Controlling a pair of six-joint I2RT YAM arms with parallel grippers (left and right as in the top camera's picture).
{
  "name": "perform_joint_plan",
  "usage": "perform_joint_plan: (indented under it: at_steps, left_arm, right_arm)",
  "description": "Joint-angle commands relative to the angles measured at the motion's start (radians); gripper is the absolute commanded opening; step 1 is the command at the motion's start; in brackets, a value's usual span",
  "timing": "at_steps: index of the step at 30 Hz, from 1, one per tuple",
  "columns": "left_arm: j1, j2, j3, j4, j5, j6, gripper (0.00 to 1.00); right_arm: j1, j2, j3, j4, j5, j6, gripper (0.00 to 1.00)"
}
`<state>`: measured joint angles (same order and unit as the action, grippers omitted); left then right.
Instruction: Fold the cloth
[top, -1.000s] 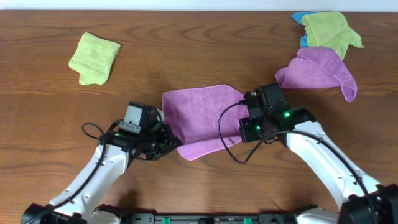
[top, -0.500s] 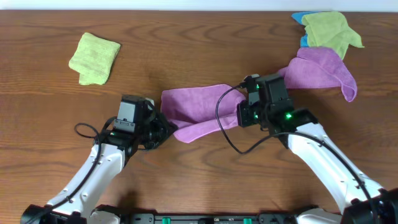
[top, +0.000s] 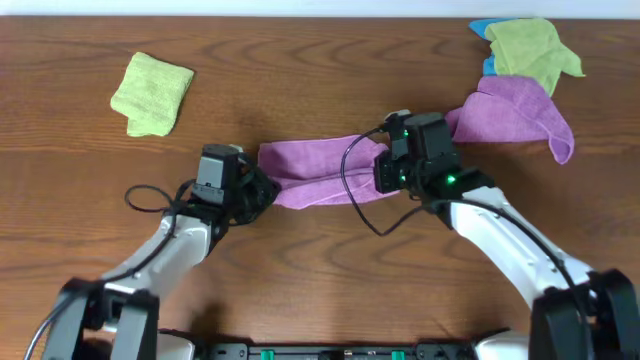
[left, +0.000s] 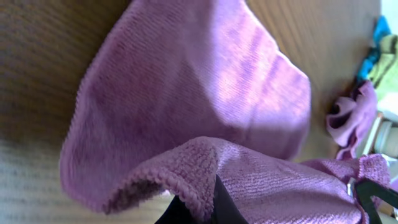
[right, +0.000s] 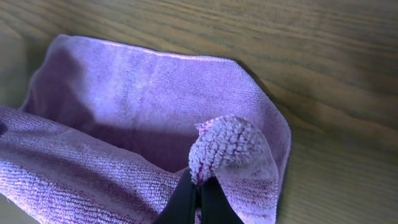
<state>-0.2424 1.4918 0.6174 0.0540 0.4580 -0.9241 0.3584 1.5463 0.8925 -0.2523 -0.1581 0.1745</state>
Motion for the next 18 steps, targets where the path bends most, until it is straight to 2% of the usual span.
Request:
perform_joint_plan:
  at_steps: [1,11,18]
  left_arm:
    - [0.017,0.035,0.002,0.019,-0.085,-0.008,0.06]
    - [0.054,0.045,0.002,0.092,-0.174,-0.008,0.06]
    - [0.054,0.097,0.003,0.174,-0.174,-0.028,0.06]
  right_arm:
    - [-0.003,0.033,-0.003,0.021,0.050,-0.015,0.01]
    - [-0.003,0.082,-0.003,0.100,0.058,-0.019,0.01]
    - [-0.003,0.093,-0.003,0.132,0.085,-0.023,0.01]
